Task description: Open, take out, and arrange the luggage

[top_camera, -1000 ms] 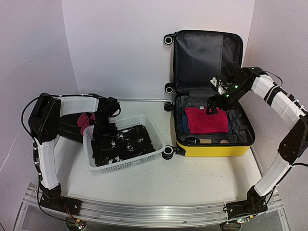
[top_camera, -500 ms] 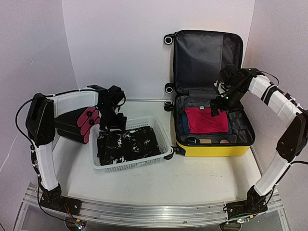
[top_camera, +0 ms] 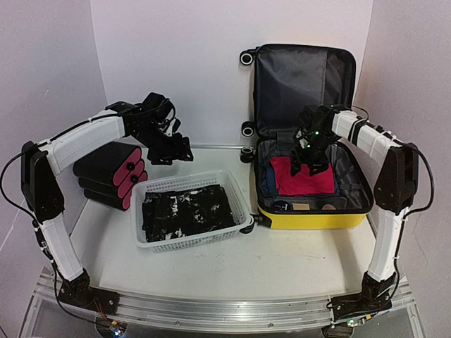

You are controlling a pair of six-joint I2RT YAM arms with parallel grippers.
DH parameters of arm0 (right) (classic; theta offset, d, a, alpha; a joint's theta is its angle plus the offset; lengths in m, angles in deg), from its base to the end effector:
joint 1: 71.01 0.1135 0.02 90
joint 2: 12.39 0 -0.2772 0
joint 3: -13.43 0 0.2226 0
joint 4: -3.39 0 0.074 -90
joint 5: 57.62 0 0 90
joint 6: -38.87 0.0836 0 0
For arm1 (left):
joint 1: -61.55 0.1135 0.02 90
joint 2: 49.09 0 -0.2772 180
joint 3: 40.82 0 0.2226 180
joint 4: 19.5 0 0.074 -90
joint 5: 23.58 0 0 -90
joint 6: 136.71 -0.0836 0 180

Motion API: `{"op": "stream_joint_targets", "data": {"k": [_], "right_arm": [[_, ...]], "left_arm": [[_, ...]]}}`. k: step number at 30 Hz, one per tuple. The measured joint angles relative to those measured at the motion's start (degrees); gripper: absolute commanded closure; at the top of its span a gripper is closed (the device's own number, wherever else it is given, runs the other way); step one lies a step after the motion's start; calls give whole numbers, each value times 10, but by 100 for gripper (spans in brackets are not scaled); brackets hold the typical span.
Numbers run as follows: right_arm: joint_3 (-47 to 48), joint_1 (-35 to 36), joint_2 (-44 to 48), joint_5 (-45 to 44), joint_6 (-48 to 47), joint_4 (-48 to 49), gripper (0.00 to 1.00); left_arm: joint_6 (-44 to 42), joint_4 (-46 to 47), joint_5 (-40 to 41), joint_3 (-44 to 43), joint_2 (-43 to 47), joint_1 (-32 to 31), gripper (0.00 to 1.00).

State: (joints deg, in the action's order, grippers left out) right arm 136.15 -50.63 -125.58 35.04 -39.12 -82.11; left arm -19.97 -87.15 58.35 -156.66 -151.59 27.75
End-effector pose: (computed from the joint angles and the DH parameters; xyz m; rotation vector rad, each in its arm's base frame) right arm 0.3613 0.1384 0.2523 -0.2210 2.9064 0.1650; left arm 0.3159 -0.2256 0.3082 0.2200 2.6034 -0.5830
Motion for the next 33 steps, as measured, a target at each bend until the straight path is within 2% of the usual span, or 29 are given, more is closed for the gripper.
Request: {"op": "stream_joint_targets", "data": {"k": [10, 18, 26, 33], "right_arm": [[73, 10, -97, -28, 59, 70, 31], [186, 18, -206, -87, 53, 118, 36], [262, 22, -290, -130, 28, 133, 26], [328, 32, -341, -183, -1, 144, 18]], "left_arm": [[-27, 0, -53, 42, 19, 0, 27], [-29, 0, -85, 112, 75, 0, 27], [-18, 0, -89, 170, 136, 0, 27], [-13, 0, -89, 179, 146, 0, 27]]}}
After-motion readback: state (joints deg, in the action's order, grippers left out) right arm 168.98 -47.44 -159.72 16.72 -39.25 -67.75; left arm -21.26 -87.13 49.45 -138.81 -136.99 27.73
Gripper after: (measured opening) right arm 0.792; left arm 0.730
